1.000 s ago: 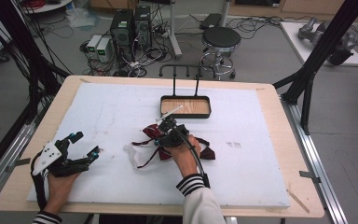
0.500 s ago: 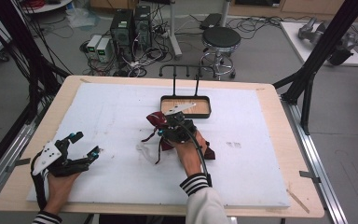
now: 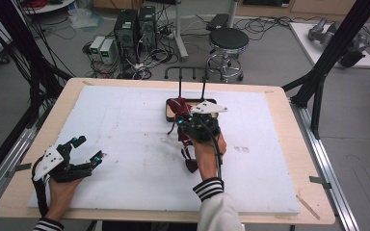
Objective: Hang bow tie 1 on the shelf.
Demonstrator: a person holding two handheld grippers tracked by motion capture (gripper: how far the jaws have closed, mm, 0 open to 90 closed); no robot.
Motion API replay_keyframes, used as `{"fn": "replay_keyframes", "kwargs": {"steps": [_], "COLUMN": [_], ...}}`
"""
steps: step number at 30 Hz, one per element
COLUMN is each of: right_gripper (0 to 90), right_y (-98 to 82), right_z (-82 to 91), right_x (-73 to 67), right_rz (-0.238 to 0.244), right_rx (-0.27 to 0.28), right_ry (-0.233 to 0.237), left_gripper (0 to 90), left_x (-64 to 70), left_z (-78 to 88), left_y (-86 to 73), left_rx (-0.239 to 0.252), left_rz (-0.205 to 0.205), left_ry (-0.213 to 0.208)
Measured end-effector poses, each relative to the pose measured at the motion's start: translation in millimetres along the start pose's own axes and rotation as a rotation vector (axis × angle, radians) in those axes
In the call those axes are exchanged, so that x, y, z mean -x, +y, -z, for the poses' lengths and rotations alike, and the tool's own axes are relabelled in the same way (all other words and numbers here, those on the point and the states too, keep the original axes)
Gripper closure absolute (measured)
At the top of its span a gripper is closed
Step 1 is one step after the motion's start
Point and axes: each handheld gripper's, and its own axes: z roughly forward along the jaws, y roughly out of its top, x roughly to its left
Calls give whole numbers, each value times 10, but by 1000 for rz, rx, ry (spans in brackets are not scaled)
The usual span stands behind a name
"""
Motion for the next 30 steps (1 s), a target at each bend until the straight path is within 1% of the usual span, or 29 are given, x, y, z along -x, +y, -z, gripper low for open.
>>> {"fn": "replay_keyframes", "kwargs": {"steps": [3, 4, 6, 8, 10, 13, 14, 17, 20, 21, 22, 26, 27, 30], "right_gripper": [765, 765, 765, 765, 765, 765, 765, 765, 765, 765, 765, 765, 765, 765], "right_y": [-6, -10, -12, -13, -12, -3, 3, 23, 54, 78, 78, 136, 154, 181], "right_z": [59, 94, 111, 145, 191, 230, 248, 322, 378, 406, 406, 450, 466, 494], "right_x": [62, 106, 124, 161, 212, 239, 256, 312, 399, 462, 462, 582, 623, 692], "right_rz": [-19, -24, -32, -38, -39, -35, -28, -29, -35, -43, -43, -48, -49, -54], "right_rx": [23, 46, 54, 74, 100, 114, 129, 156, 172, 182, 182, 195, 203, 218], "right_ry": [-17, -27, -31, -40, -54, -65, -76, -104, -128, -138, -138, -165, -179, -194], "left_gripper": [152, 152, 152, 152, 152, 152, 152, 152, 152, 152, 152, 152, 152, 152], "left_x": [-2, 0, -1, -1, -2, -3, -3, -1, -1, 0, -1, -4, -4, -4], "left_z": [0, 0, 0, 1, 2, 2, 2, 1, 1, 1, 1, 1, 2, 5], "left_y": [0, 0, 0, 0, 0, -1, -1, -1, -2, -3, -2, -3, -3, -3], "left_rx": [0, 0, 0, 0, 1, 2, 2, 4, 7, 8, 8, 8, 8, 10], "left_rz": [-1, 1, 1, 0, 0, 0, 1, 1, 5, 5, 4, 6, 7, 6], "left_ry": [0, 0, 0, 0, 0, 0, 0, 0, 1, 1, 0, 0, 0, 1]}}
